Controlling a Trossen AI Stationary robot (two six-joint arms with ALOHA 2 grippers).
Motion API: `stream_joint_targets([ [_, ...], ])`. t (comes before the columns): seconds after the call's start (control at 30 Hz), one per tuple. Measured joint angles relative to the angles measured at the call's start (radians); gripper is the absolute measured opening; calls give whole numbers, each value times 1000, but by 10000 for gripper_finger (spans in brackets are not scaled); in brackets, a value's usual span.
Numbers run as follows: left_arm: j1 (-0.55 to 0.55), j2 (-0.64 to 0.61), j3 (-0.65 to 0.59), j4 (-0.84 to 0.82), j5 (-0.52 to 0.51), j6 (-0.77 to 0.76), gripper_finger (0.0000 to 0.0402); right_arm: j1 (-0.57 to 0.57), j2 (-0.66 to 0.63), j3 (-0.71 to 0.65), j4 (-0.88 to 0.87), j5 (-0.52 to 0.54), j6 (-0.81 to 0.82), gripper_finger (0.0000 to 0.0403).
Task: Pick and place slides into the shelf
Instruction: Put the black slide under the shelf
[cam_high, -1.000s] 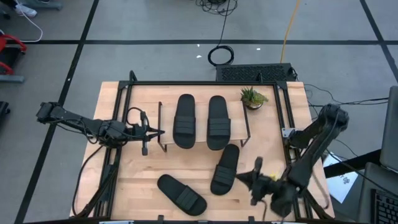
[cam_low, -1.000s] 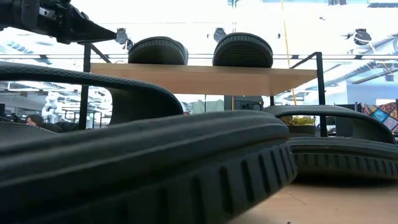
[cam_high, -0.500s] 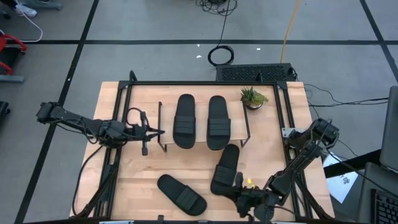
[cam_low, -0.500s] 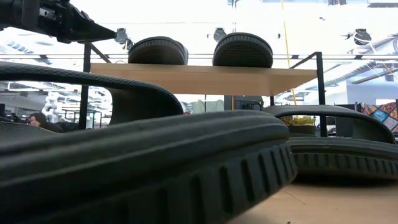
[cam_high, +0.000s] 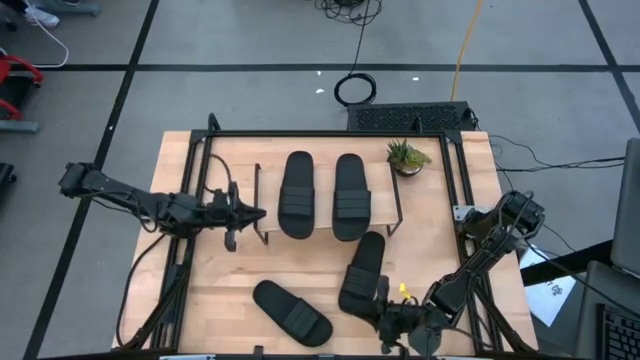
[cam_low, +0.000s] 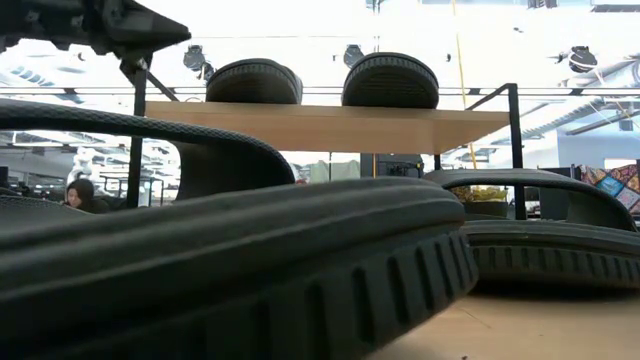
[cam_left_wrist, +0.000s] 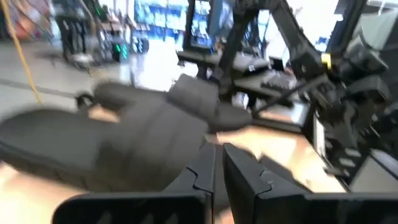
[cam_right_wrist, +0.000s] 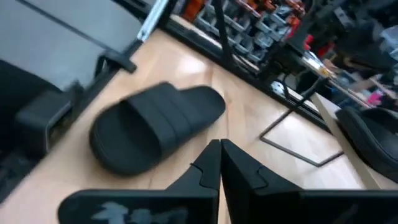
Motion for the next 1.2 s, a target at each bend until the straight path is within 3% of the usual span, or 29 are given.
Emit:
stream_joint_targets([
  [0.13, -33, 52, -17, -5, 2, -22, 19, 3, 15, 0, -26, -1, -15, 35],
  [0.27, -78, 116, -19, 12, 2, -55, 8, 1, 18, 0, -42, 71, 59, 95],
  [0.47, -127, 144, -19, 82, 5, 28, 5, 2, 23, 0, -195, 74, 258, 197],
  [0.6, -140, 144, -19, 109, 5, 96, 16, 2, 65, 0, -253, 70, 317, 237],
  [0.8, -141, 144, -19, 106, 4, 106, 17, -16, 131, 0, -244, 50, 332, 247],
  [1.0, -141, 144, -19, 106, 4, 99, 2, -30, 173, 0, -245, 104, 297, 247],
  [1.2, -141, 144, -19, 105, 4, 94, 16, -39, 189, 0, -250, 112, 290, 247],
])
